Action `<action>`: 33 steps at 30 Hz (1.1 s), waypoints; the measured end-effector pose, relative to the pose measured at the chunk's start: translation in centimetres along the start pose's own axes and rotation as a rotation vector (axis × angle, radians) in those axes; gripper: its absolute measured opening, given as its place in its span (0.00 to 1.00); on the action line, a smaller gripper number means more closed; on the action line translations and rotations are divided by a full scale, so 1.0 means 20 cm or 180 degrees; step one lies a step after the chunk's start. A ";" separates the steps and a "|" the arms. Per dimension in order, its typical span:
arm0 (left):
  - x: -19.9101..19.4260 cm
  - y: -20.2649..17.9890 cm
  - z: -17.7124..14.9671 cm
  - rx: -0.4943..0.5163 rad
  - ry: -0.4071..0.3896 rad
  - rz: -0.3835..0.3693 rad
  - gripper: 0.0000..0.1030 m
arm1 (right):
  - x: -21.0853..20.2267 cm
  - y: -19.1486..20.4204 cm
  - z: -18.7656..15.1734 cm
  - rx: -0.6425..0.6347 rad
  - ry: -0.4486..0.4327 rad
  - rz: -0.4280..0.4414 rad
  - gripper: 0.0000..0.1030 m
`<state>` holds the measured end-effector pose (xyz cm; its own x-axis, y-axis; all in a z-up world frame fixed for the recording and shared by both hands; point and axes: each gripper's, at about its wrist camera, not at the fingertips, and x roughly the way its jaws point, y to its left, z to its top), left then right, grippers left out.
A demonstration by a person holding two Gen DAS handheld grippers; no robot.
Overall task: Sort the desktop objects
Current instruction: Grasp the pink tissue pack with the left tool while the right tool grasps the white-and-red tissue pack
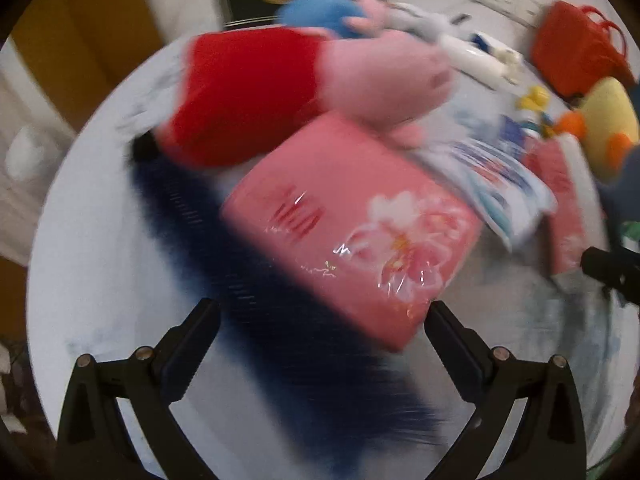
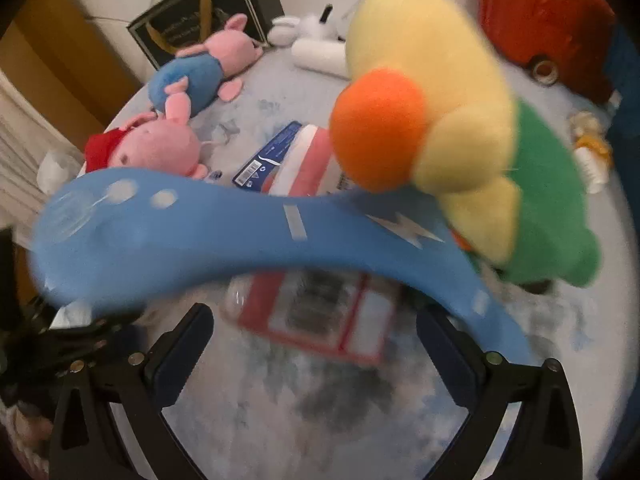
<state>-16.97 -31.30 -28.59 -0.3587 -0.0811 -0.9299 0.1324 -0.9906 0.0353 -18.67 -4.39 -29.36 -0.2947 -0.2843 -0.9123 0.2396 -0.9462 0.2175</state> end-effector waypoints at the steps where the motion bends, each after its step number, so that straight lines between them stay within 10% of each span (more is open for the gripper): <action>1: 0.01 0.05 -0.01 -0.0052 0.0023 0.0122 1.00 | 0.04 0.00 0.01 0.0029 0.0048 -0.0017 1.00; 4: 0.04 0.21 -0.03 -0.0291 0.0165 0.0500 1.00 | 0.10 -0.01 0.01 0.0032 0.0105 0.0037 1.00; 12: -0.20 0.16 0.07 -0.0556 -0.0167 -0.0146 1.00 | 0.04 -0.04 -0.04 -0.0119 0.0066 -0.0246 1.00; 18: -0.02 0.01 0.24 -0.0778 0.0129 -0.0309 1.00 | 0.04 -0.05 -0.03 0.0027 0.0072 -0.0097 1.00; 24: 0.19 -0.15 0.29 -0.0490 0.0382 0.0042 1.00 | 0.09 -0.08 0.04 0.0083 0.0139 -0.0064 1.00; 33: 0.14 -0.19 0.01 0.0070 0.0279 -0.0105 0.95 | 0.17 0.01 -0.03 -0.0398 0.0300 -0.0493 0.98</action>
<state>-18.63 -27.72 -31.29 -0.2803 -0.0392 -0.9591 0.1012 -0.9948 0.0111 -19.12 -5.38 -32.71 -0.2507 -0.1158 -0.9611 0.3129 -0.9492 0.0328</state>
